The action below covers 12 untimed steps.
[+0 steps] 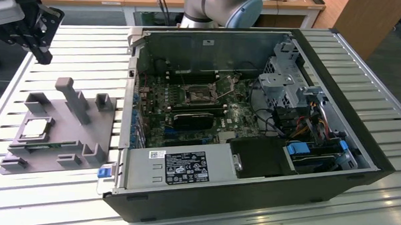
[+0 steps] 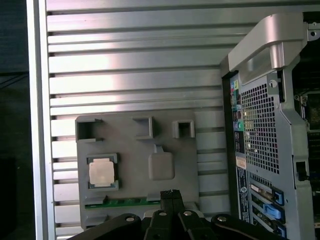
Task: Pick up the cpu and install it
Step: 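Reach for the cpu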
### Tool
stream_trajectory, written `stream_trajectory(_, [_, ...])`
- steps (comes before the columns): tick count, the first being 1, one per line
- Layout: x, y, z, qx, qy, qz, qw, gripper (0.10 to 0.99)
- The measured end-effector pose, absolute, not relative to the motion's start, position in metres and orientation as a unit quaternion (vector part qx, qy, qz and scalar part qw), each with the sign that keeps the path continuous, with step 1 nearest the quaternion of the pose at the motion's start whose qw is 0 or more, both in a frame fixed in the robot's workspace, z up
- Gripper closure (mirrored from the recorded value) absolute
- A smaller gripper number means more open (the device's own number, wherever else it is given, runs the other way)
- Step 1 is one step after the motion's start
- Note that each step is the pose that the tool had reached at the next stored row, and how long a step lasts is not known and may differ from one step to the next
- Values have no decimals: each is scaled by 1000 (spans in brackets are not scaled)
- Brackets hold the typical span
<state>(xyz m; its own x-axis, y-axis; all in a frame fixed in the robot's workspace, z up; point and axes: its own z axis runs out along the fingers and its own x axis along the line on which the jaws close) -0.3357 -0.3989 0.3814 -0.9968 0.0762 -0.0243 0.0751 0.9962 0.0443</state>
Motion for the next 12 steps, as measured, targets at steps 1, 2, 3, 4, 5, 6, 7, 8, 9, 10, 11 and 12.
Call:
stream_trajectory(1, [-336, -399, 381, 38, 999, 22, 13, 980])
stream_trajectory(2, [-337, -399, 381, 38, 999, 22, 13, 980])
stream_trajectory(3, [-337, -399, 381, 38, 999, 22, 13, 980])
stream_trajectory(4, [-337, -399, 381, 38, 999, 22, 13, 980])
stream_trajectory(5, [-338, -399, 381, 38, 999, 22, 13, 980])
stream_trajectory(6, [-338, -399, 381, 38, 999, 22, 13, 980])
stream_trajectory(7, [-340, -399, 381, 38, 999, 22, 13, 980])
stream_trajectory(8, [-342, -399, 381, 38, 999, 22, 13, 980])
stream_trajectory(9, [-342, -399, 381, 38, 999, 22, 13, 980])
stream_trajectory(10, [-342, -399, 381, 38, 999, 22, 13, 980])
stream_trajectory(11, [-343, -399, 381, 38, 999, 22, 13, 980])
stream_trajectory(12, [-343, -399, 381, 38, 999, 22, 13, 980])
